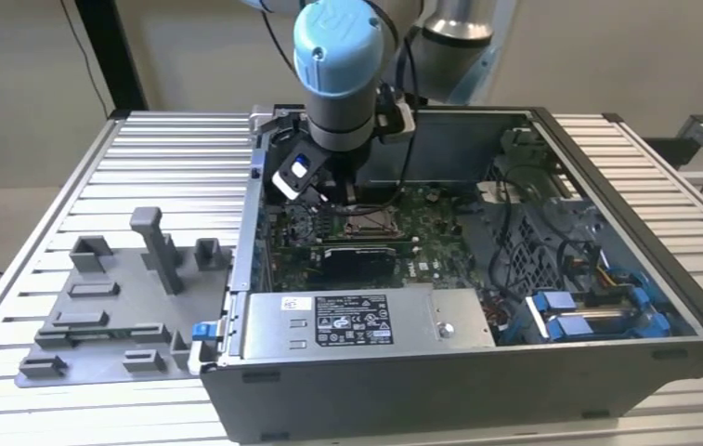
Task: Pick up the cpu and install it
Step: 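Close the cpu cover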
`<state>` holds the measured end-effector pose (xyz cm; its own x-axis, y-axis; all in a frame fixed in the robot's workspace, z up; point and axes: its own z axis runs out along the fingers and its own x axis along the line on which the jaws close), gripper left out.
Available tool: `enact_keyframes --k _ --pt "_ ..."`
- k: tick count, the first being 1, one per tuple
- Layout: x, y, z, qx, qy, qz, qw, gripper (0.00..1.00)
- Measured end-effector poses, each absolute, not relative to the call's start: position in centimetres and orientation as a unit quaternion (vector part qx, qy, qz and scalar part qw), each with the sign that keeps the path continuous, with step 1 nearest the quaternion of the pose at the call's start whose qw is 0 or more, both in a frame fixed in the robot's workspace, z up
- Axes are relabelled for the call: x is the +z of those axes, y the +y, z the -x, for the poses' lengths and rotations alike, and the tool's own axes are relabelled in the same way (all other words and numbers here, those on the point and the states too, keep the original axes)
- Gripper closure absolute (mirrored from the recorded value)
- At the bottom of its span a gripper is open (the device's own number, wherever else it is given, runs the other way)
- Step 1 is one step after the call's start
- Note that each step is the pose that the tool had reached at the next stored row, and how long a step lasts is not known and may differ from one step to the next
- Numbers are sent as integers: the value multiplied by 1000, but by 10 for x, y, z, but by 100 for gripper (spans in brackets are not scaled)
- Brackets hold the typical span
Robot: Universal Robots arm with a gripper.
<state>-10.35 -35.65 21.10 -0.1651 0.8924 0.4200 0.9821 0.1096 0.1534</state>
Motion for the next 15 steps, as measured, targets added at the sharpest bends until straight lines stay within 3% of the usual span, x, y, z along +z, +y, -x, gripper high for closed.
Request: enact_keyframes --k 15 --pt "197 -356 94 -202 -736 636 113 100"
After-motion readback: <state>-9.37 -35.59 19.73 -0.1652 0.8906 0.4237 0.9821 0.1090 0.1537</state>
